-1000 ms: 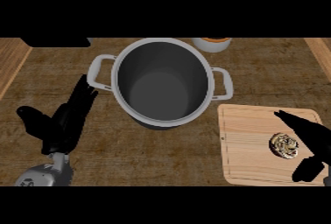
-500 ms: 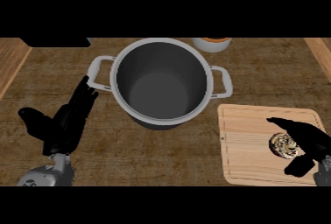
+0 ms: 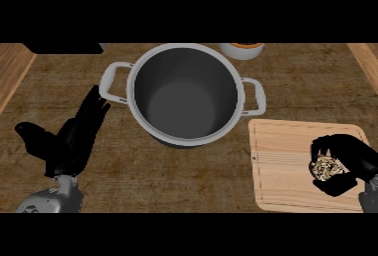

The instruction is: Pick the cupcake from the cutting board and place it in the pot

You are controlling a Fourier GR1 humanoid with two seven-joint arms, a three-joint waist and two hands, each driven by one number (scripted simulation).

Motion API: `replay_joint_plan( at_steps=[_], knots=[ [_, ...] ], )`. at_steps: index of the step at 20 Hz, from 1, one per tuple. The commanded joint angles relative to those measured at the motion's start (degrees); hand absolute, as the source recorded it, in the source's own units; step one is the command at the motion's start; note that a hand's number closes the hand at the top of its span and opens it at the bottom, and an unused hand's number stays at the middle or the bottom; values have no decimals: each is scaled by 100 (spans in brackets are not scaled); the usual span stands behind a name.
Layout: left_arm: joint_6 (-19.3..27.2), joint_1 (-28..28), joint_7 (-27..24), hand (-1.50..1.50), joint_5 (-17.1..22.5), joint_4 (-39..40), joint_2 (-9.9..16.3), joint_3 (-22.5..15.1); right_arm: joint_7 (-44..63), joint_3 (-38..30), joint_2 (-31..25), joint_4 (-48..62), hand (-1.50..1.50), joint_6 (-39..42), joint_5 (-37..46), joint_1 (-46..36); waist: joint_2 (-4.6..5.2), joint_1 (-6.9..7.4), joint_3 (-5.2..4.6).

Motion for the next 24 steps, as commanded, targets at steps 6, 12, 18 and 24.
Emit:
replay_joint_plan(
  at_steps=[6,12,18,24],
  knots=[
    [3,103,111,0,32,-97,111,215,2904,372,2520,-1121,150,-508,283,717,-97,-167,-22],
    [-82,-77,27,0,27,147,53,131,5319,1899,2580,-1977,150,-1843,624,782,-42,-84,-16],
    [-11,99,-14,0,-41,62,-67,31,7142,3412,2594,-3614,150,-2059,1990,830,-67,-75,-16],
    [-73,-37,-86,0,-40,195,-8,119,8000,4287,2596,-4927,150,-1309,2839,6,-32,-32,-13]
  ],
)
